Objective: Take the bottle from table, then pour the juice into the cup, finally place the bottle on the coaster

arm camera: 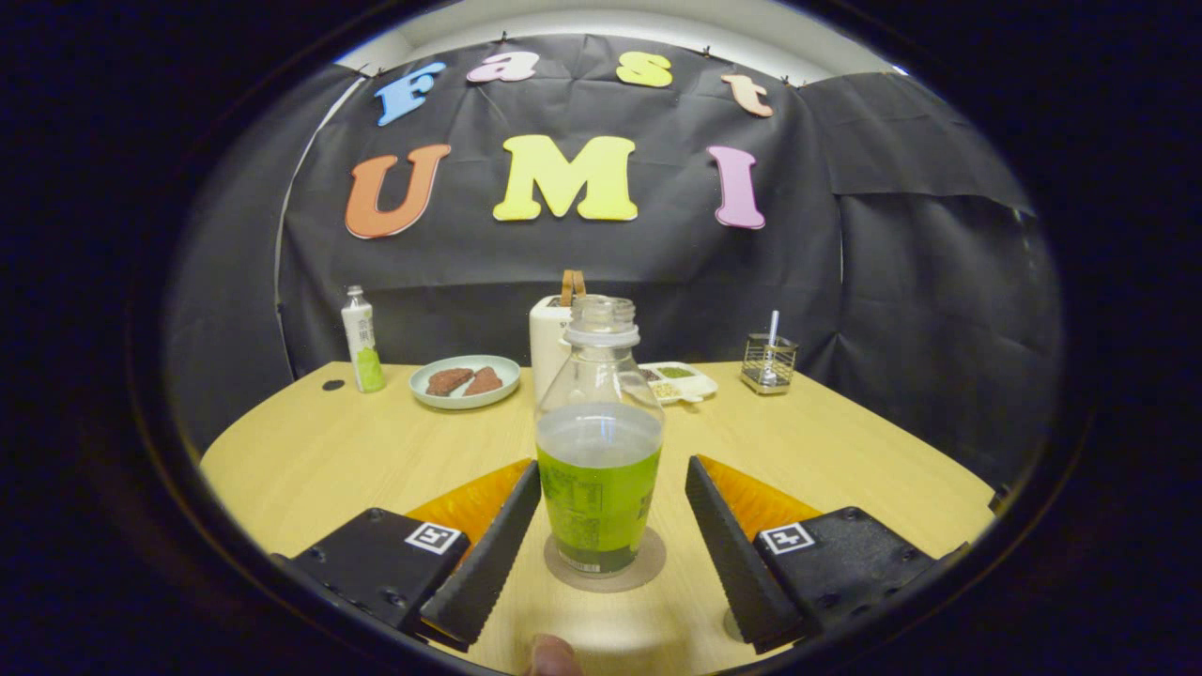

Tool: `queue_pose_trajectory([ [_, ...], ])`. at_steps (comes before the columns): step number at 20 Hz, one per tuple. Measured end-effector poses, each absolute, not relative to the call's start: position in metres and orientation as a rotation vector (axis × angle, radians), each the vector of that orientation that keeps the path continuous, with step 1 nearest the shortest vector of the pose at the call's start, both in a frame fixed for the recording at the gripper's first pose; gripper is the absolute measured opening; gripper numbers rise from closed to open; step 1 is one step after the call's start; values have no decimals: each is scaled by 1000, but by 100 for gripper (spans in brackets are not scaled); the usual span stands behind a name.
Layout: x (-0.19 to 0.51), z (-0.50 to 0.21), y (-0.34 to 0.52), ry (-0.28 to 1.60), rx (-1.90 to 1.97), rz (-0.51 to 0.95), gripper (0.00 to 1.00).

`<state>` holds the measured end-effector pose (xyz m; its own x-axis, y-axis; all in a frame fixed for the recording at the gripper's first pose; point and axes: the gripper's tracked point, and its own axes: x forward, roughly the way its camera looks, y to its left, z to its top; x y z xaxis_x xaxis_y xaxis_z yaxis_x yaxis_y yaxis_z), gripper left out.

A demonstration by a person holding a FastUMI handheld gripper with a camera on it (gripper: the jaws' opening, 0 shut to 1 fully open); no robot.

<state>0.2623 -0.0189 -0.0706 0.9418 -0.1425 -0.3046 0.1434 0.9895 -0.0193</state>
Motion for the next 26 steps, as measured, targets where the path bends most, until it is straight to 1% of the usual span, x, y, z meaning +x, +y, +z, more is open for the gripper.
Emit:
queue_pose_trajectory([
  [8,141,-3,-9,160,-46,-146,100],
  [9,125,1,-10,149,-30,-142,100],
  [12,76,14,-29,130,-36,-195,100],
  [15,39,22,-25,80,-6,-168,100],
  [18,12,14,-22,51,-27,-150,100],
  [21,-7,-2,-22,71,-46,-163,100],
  [26,-16,-15,-6,76,-48,-135,100],
])
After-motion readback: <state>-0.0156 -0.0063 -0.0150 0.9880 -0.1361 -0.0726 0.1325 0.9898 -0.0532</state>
